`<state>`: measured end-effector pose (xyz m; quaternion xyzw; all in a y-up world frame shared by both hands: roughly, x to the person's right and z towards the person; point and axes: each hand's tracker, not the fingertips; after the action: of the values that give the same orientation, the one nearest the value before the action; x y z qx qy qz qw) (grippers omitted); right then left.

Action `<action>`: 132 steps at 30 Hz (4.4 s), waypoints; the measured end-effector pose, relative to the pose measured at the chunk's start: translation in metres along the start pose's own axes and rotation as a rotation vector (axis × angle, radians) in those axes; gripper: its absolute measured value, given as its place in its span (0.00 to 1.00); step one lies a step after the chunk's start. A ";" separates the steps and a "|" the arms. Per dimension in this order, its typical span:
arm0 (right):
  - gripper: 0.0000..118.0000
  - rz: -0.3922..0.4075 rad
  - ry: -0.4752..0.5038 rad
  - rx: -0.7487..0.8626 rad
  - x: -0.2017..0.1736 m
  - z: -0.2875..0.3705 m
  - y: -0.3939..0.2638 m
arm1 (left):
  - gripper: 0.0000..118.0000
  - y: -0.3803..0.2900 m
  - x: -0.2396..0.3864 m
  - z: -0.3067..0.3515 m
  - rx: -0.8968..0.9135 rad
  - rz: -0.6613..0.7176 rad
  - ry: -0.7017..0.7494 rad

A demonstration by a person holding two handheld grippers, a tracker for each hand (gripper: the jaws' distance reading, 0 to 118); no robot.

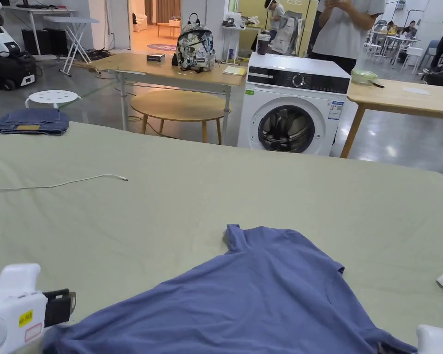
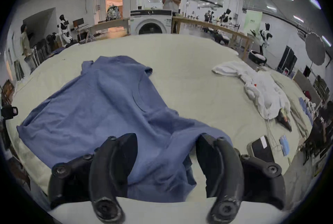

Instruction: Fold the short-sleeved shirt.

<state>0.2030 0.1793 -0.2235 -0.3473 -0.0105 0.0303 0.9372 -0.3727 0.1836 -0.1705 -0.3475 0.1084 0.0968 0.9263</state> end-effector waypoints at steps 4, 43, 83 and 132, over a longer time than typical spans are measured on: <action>0.59 0.020 0.024 0.105 -0.020 0.011 0.014 | 0.51 0.013 0.009 0.011 0.040 0.009 -0.029; 0.00 0.088 0.165 0.318 -0.135 -0.006 0.042 | 0.00 0.027 -0.010 -0.009 -0.163 0.106 -0.072; 0.00 0.092 0.177 0.127 -0.087 -0.092 0.109 | 0.00 0.023 -0.009 -0.028 -0.167 0.170 -0.001; 0.00 0.233 0.070 0.122 -0.103 -0.155 0.245 | 0.00 0.068 0.015 -0.038 -0.054 0.105 0.004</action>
<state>0.0943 0.2572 -0.5004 -0.2891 0.0644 0.1273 0.9466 -0.3807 0.2101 -0.2451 -0.3665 0.1256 0.1477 0.9100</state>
